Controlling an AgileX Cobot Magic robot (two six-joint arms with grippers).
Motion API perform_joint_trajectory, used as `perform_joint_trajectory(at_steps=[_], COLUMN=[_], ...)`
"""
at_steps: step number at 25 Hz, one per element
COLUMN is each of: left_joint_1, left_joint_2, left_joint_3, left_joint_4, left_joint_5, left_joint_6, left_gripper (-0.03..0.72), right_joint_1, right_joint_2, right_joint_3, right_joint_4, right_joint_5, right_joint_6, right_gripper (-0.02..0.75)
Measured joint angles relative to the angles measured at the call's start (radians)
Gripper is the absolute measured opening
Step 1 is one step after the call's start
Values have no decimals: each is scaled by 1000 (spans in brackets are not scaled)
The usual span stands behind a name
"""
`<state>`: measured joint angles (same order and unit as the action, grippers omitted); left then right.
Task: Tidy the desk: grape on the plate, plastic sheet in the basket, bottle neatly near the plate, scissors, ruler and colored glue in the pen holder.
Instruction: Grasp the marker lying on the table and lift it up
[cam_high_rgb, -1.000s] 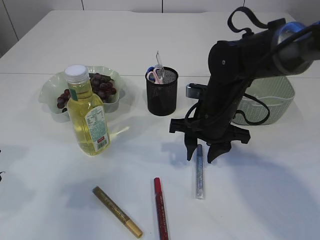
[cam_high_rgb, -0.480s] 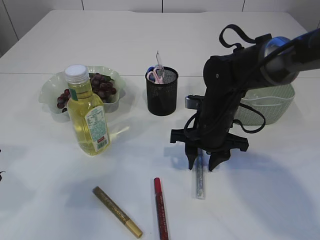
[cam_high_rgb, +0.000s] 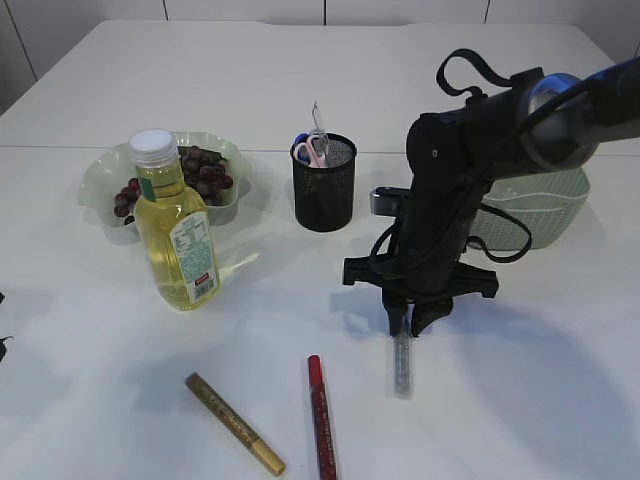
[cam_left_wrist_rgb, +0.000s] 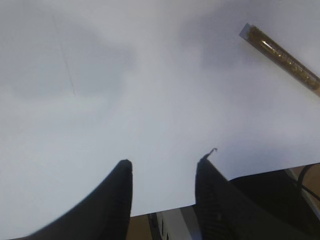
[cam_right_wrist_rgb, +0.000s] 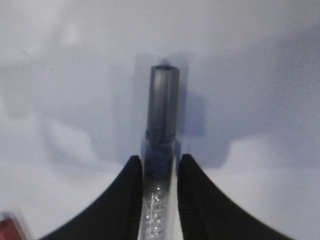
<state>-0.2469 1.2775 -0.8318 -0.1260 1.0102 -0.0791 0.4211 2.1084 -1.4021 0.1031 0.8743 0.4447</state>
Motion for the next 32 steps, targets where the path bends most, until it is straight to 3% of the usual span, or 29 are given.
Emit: perform_joint_trajectory(at_steps=[10, 21, 32], left_joint_1=[0, 0, 0], left_joint_2=[0, 0, 0], left_joint_3=[0, 0, 0], left_joint_4=[0, 0, 0], left_joint_5=[-2, -2, -2], left_joint_6=[0, 0, 0], left_gripper=[308, 308, 308], right_joint_1=[0, 0, -11], right_joint_2=[0, 0, 0], right_joint_3=[-1, -2, -97], right_joint_4=[-8, -5, 138], right_joint_5=[-12, -19, 48], right_joint_6=[0, -13, -213], right_gripper=[81, 78, 77])
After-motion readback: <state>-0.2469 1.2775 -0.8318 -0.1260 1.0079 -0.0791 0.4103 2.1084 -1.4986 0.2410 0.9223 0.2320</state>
